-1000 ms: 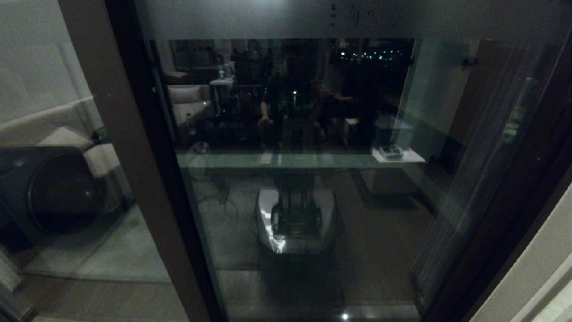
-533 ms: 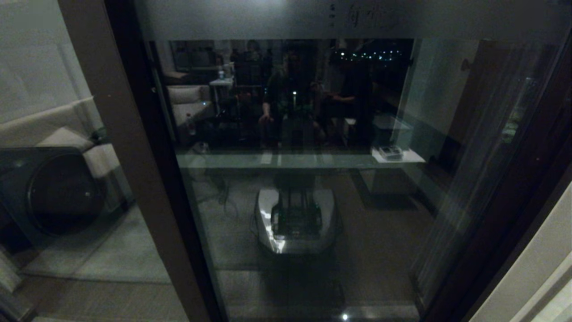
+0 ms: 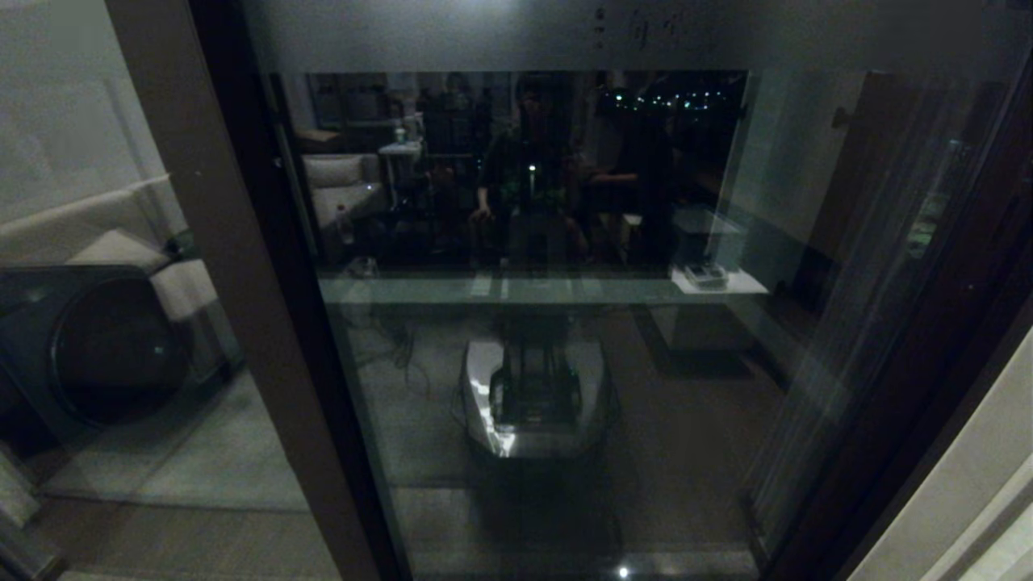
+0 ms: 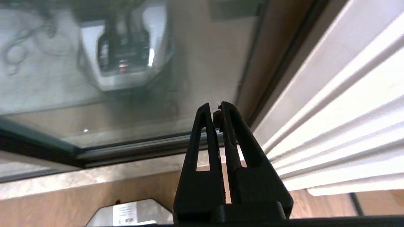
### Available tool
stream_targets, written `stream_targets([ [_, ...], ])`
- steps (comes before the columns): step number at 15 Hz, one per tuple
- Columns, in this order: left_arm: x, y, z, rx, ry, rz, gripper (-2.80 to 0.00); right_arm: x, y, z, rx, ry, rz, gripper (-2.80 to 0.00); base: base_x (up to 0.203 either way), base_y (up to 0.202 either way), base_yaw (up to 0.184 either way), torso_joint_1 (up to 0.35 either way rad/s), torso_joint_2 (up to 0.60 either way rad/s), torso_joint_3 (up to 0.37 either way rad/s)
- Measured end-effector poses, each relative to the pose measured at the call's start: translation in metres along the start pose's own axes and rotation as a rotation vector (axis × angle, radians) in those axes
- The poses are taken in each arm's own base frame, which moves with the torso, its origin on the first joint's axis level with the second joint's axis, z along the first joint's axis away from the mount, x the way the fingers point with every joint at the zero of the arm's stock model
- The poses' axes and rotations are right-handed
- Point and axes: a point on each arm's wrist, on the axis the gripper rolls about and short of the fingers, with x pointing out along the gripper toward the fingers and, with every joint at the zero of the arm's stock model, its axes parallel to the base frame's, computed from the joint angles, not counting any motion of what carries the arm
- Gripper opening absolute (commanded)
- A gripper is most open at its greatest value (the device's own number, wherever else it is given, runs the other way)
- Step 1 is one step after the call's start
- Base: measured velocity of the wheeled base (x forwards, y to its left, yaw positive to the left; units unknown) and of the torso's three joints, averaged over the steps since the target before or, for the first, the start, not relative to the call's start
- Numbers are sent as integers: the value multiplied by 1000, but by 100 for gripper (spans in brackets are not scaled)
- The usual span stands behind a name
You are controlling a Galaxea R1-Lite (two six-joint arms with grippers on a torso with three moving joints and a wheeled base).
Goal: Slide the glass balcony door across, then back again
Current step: Open the slid door
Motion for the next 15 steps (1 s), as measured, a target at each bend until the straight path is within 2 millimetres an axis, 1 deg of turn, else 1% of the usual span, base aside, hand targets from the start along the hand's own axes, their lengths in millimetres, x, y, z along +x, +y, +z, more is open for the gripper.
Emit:
stream_targets([
  [2, 0, 0, 0, 0, 0, 0, -280, 4, -1, 3, 0, 4, 10, -280, 0, 0, 0, 0, 0, 0],
  [3, 0, 0, 0, 0, 0, 0, -280, 9, -2, 8, 2, 7, 12, -280, 0, 0, 0, 0, 0, 0],
  [5, 0, 0, 0, 0, 0, 0, -280, 24, -6, 26, 1, 0, -6, -280, 0, 0, 0, 0, 0, 0],
  [7, 0, 0, 0, 0, 0, 0, -280, 41, -12, 49, -3, -19, -39, -280, 0, 0, 0, 0, 0, 0],
  [9, 0, 0, 0, 0, -1, -1, -280, 65, -19, 63, 1, -3, -59, -280, 0, 0, 0, 0, 0, 0],
  [12, 0, 0, 0, 0, 0, 0, -280, 107, -36, 83, 17, 13, -86, -280, 0, 0, 0, 0, 0, 0],
  [14, 0, 0, 0, 0, 0, 1, -280, 137, -51, 87, 32, 44, -108, -280, 0, 0, 0, 0, 0, 0],
  [15, 0, 0, 0, 0, 0, 0, -280, 148, -60, 87, 42, 58, -124, -280, 0, 0, 0, 0, 0, 0],
])
